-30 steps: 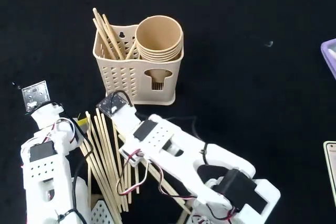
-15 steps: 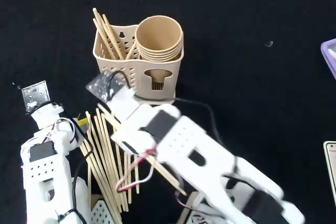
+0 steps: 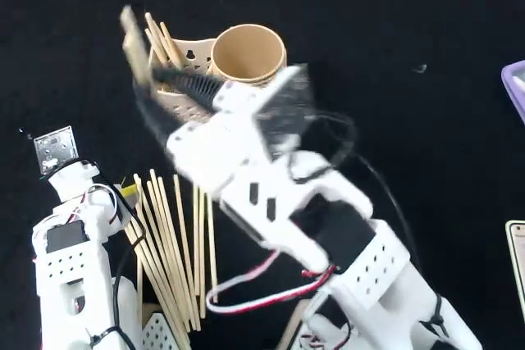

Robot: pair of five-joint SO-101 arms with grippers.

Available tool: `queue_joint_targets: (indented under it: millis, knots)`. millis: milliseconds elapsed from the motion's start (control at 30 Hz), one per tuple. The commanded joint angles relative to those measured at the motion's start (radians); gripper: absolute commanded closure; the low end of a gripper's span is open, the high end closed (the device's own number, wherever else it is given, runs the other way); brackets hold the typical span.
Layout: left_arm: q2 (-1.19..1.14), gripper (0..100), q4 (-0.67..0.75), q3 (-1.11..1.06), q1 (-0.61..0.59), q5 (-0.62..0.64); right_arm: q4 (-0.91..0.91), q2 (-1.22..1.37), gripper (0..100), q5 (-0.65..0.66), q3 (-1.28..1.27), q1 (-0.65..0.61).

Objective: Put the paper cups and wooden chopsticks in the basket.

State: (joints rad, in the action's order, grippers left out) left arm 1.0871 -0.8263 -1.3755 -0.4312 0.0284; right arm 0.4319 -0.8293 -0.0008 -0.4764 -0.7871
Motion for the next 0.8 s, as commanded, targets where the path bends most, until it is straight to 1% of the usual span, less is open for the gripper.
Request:
queue_joint_targets:
  millis: [0,133,233,367,467,533,667,700,767]
  knots:
    - [0.014,71,0.015,0.005,0.008,-0.002,-0.308,0.067,98.7,0.006,0.054,0.129]
    - [0.014,71,0.015,0.005,0.008,-0.002,-0.453,0.183,98.7,0.006,0.059,0.207]
    - [0.014,71,0.015,0.005,0.008,-0.002,-0.503,0.251,98.7,0.006,0.056,0.242]
    - [0.014,71,0.015,0.005,0.008,-0.002,-0.448,0.308,98.7,0.005,0.039,0.238]
    - [0.014,71,0.015,0.005,0.008,-0.002,-0.371,0.312,98.3,0.005,0.030,0.206]
    - [0.014,71,0.015,0.005,0.008,-0.002,-0.298,0.318,93.9,0.005,0.031,0.199]
    - [0.014,71,0.015,0.005,0.008,-0.002,-0.207,0.315,74.3,0.005,0.033,0.203]
    - [0.014,71,0.015,0.005,0.008,-0.002,-0.198,0.308,71.5,0.005,0.035,0.204]
    - [0.014,71,0.015,0.005,0.008,-0.002,-0.186,0.268,70.7,0.005,0.031,0.204]
